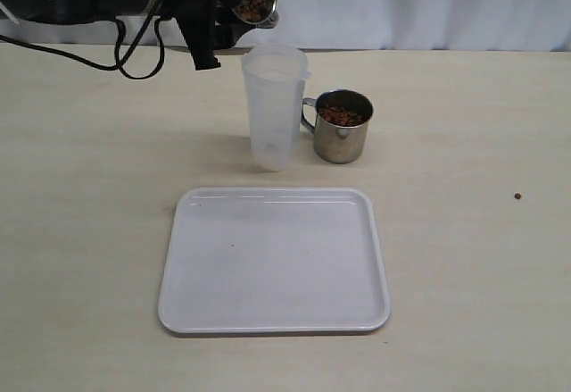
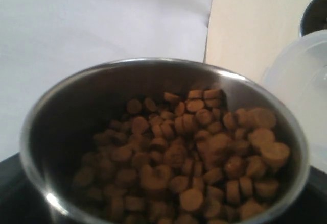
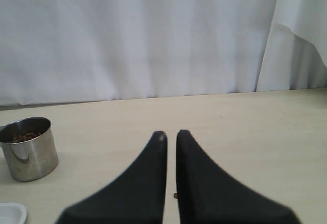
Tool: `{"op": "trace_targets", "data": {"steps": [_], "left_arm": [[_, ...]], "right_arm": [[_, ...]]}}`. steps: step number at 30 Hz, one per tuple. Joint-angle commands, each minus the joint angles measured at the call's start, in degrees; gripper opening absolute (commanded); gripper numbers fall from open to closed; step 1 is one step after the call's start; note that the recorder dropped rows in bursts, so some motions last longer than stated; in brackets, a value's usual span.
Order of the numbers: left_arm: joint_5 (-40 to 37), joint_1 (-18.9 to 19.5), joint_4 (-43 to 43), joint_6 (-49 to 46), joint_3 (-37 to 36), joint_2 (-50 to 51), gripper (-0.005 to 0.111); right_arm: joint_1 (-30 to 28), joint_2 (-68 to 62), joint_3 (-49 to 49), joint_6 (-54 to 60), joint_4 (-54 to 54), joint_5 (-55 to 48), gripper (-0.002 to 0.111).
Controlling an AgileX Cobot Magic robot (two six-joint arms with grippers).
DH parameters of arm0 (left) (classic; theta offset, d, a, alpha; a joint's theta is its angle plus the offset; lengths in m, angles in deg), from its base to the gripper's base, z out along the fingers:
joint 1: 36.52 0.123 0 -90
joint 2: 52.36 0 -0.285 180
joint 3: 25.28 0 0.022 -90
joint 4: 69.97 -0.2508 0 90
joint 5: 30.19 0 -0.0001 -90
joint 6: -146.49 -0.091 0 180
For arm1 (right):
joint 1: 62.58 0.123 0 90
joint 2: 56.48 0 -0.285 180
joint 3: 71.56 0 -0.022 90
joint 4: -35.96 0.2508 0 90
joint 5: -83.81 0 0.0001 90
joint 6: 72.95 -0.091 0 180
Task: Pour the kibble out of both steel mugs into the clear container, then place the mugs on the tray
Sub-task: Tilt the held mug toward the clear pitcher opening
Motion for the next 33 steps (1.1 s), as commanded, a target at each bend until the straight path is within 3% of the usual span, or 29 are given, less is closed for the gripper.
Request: {"op": "trace_targets", "data": {"steps": [1, 7, 33], "left_arm": [[-2.42, -0.15, 0.77, -1.92, 0.82, -0.56, 0.000], [-6.03, -2.49, -0.58, -3.18, 0.82, -0.44, 0.000], [-7.58, -2.78, -0.73, -6.80, 0.82, -0.44, 0.000]], "right_arm": [[0.10, 0.16, 0.26, 0.20, 0.18, 0.25, 0.005], [0.10, 0.16, 0.26, 0.20, 0.18, 0.25, 0.005], [0.10, 0.16, 0.26, 0.20, 0.18, 0.25, 0.005]]}}
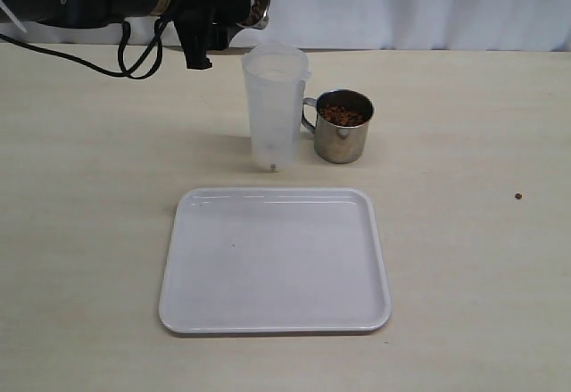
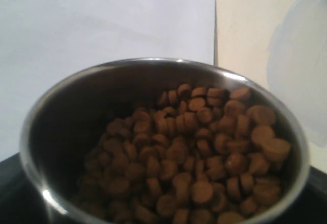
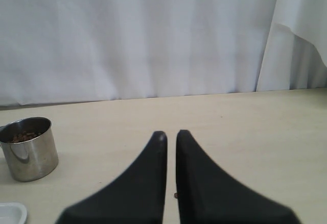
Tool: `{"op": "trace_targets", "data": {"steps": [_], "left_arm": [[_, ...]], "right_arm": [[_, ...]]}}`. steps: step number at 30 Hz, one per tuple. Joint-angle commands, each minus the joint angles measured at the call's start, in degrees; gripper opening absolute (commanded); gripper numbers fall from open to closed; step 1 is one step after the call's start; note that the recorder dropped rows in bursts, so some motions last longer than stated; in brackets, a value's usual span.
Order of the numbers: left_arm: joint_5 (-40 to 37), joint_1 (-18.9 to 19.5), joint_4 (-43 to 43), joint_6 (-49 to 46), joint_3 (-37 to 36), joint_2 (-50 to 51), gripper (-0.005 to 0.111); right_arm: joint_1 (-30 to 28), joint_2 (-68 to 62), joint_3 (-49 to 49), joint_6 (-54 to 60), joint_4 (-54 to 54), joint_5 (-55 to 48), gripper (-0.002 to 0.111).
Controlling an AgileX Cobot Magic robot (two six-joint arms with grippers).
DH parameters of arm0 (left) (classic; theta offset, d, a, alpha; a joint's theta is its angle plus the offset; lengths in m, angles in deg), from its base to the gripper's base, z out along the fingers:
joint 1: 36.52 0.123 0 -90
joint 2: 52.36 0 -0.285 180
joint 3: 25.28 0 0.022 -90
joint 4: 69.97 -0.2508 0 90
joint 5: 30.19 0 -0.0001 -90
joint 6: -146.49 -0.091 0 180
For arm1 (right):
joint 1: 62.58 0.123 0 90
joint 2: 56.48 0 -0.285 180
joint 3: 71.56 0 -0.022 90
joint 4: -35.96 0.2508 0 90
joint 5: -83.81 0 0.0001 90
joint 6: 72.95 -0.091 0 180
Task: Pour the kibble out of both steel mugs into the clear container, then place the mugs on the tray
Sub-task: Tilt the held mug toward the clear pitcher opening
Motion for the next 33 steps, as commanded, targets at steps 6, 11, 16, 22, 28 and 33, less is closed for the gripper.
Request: {"op": "trace_targets", "data": {"steps": [6, 11, 16, 22, 28, 33], "left_arm": [[-0.32, -0.51, 0.17, -1.74, 0.70, -0.44, 0.000], [-0.32, -0.51, 0.17, -3.14, 0.70, -0.44, 0.000], [-0.32, -0.51, 0.17, -3.14, 0.70, -0.44, 0.000], [-0.32, -0.51, 0.39, -3.11, 0.70, -0.44, 0.000], [-0.20, -0.51, 0.38, -3.11, 0.70, -0.44, 0.000], [-0.30, -0.51, 0.27, -3.79, 0.70, -0.44, 0.000]], "right_arm": [[0.10, 0.16, 0.26, 0.20, 0.18, 0.25, 0.005], [0.10, 0.16, 0.26, 0.20, 0.18, 0.25, 0.005], [0.10, 0.16, 0.26, 0.20, 0.18, 0.25, 0.005], [0.10, 0.16, 0.26, 0.20, 0.18, 0.25, 0.005], [0.10, 0.16, 0.26, 0.20, 0.18, 0.25, 0.005], [0.10, 0.16, 0.26, 0.20, 0.18, 0.25, 0.005]]}}
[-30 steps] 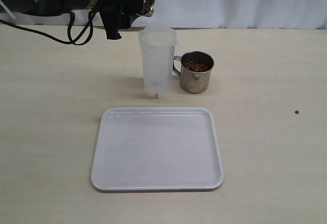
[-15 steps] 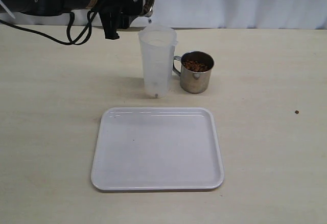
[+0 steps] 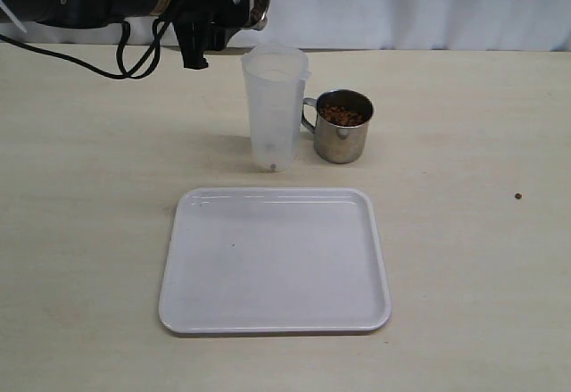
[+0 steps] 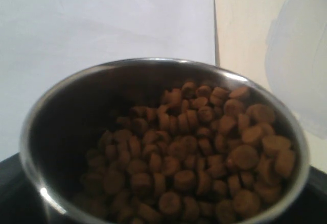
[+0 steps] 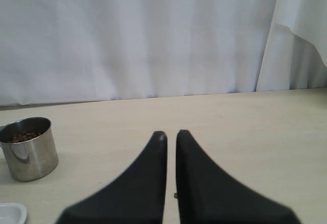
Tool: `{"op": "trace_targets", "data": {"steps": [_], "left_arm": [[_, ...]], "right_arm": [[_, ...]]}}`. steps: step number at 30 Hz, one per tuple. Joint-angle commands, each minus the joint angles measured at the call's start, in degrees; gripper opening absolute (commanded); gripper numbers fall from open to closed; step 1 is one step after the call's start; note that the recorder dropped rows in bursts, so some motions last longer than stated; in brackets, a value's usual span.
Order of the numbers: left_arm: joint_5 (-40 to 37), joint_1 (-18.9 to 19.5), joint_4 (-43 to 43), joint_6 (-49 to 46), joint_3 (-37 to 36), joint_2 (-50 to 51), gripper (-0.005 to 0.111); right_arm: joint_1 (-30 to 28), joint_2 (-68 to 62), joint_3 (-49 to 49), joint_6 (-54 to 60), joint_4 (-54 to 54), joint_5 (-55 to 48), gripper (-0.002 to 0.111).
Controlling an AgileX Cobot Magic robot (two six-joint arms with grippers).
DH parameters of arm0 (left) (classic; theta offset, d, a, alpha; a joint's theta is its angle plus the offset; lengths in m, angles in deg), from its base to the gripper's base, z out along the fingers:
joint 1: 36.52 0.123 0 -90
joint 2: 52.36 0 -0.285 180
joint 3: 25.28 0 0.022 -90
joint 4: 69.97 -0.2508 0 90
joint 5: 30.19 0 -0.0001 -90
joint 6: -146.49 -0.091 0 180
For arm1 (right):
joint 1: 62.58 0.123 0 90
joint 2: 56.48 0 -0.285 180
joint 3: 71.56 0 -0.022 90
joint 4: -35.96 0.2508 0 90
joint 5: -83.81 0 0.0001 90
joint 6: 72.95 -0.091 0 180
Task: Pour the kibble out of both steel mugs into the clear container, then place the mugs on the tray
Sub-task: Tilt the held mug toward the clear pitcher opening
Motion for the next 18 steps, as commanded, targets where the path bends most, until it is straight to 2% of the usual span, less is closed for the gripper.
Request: {"op": "trace_targets", "data": {"steps": [1, 18], "left_arm": [[-0.41, -0.51, 0.27, -0.99, 0.70, -0.44, 0.000], [-0.84, -0.51, 0.30, -1.72, 0.70, -0.44, 0.000]], "right_arm": [[0.10, 0.16, 0.26, 0.20, 0.18, 0.25, 0.005], [0.10, 0.16, 0.26, 0.20, 0.18, 0.25, 0.005]]}}
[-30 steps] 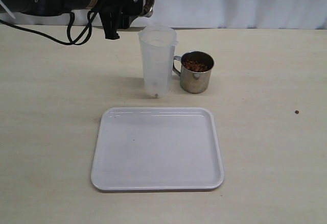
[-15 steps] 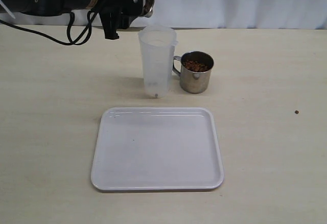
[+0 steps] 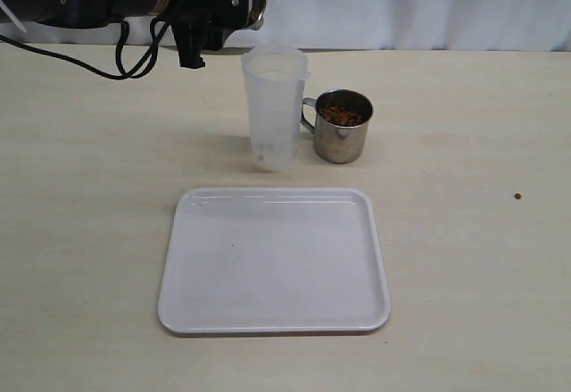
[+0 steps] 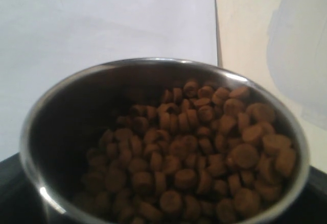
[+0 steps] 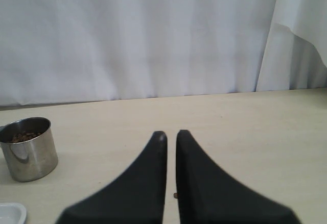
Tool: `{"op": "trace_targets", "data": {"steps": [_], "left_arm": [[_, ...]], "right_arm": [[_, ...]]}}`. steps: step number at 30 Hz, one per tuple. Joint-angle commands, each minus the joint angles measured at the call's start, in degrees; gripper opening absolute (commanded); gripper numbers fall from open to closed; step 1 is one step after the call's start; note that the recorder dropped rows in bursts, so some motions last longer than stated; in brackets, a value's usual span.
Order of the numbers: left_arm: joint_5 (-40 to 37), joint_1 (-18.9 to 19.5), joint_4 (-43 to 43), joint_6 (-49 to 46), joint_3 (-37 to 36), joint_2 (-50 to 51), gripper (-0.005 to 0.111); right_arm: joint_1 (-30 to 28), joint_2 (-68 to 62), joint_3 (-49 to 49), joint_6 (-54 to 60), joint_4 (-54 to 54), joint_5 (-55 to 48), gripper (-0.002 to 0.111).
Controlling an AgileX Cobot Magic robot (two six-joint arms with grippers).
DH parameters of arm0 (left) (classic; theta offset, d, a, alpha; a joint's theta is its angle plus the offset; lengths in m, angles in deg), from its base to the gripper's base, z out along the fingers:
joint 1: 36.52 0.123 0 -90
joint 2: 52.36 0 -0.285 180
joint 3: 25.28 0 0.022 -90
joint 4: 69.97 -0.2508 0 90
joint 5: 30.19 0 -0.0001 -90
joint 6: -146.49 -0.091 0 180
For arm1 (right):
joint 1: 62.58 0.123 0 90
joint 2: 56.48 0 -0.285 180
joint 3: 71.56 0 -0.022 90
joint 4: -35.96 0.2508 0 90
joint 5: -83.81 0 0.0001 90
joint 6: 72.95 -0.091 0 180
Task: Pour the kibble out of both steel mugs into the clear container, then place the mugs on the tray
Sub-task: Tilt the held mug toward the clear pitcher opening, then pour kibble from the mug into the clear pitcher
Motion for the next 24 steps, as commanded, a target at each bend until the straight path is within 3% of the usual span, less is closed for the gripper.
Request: {"op": "trace_targets", "data": {"steps": [1, 24], "left_arm": [[0.85, -0.51, 0.30, -0.26, 0.70, -0.44, 0.000], [-0.88, -1.82, 0.41, -2.63, 0.75, -0.44, 0.000]], "right_arm": [[0.10, 0.16, 0.26, 0.20, 0.18, 0.25, 0.005], [0.10, 0.16, 0.26, 0.20, 0.18, 0.25, 0.005]]}}
